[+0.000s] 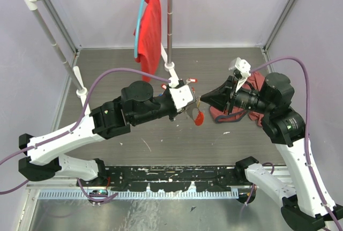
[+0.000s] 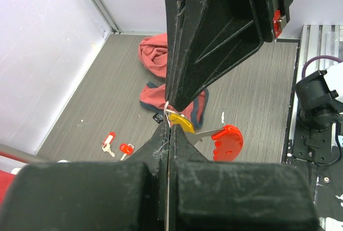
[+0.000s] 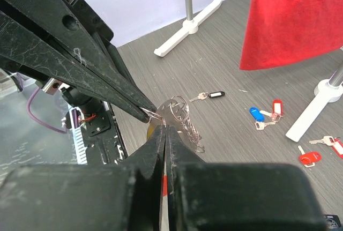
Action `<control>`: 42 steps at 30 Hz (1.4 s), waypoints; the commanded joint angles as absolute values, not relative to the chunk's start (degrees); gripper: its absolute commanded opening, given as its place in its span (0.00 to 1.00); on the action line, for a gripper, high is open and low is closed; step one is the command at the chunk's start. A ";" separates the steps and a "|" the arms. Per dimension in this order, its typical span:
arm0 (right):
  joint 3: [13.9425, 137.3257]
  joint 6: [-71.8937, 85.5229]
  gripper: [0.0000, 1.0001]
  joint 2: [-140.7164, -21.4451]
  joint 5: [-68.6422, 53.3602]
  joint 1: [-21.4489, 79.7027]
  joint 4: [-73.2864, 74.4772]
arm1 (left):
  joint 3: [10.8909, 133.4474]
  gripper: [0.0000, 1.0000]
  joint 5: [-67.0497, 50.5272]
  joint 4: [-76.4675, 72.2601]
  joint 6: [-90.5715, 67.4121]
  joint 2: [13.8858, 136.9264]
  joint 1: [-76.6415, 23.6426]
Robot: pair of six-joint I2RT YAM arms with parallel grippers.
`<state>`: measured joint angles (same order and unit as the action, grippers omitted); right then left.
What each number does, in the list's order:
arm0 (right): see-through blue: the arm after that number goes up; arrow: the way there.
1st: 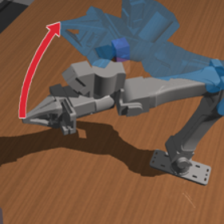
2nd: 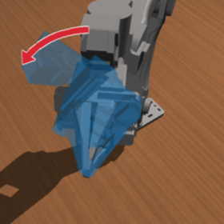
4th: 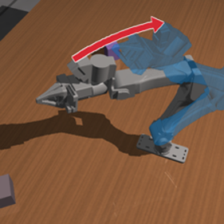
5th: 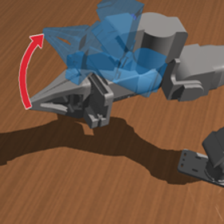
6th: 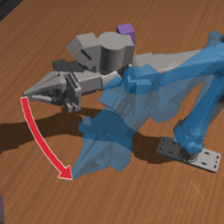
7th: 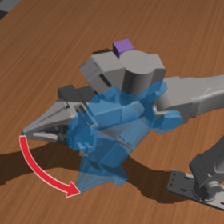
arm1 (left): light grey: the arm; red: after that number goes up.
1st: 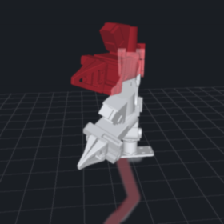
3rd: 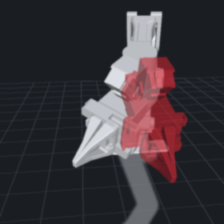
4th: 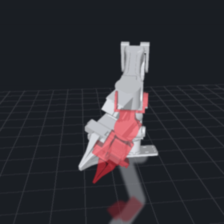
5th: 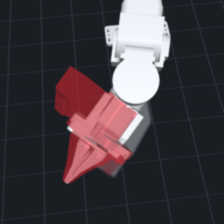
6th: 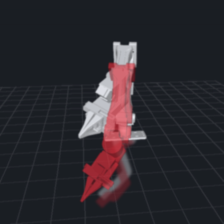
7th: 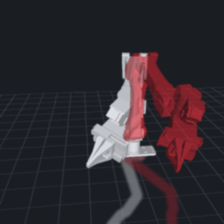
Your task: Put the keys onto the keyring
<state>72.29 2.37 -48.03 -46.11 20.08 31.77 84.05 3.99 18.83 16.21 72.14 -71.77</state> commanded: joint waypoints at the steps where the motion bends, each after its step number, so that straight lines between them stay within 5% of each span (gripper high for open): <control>1: 71.94 2.88 0.07 -48.74 -44.45 20.01 30.44 | 83.73 0.00 3.43 15.12 15.79 70.50 -71.98; 27: 76.08 -2.76 0.38 -46.87 -46.20 20.02 34.39 | 80.64 0.00 4.68 13.37 12.13 66.92 -71.98; 42: 74.94 -2.05 0.51 -42.78 -44.03 20.01 24.31 | 76.17 0.00 1.47 10.84 4.10 62.20 -72.03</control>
<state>73.58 -1.34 -43.66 -44.91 20.08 28.86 77.45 2.87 15.03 7.11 64.34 -71.79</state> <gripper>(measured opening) 0.492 0.007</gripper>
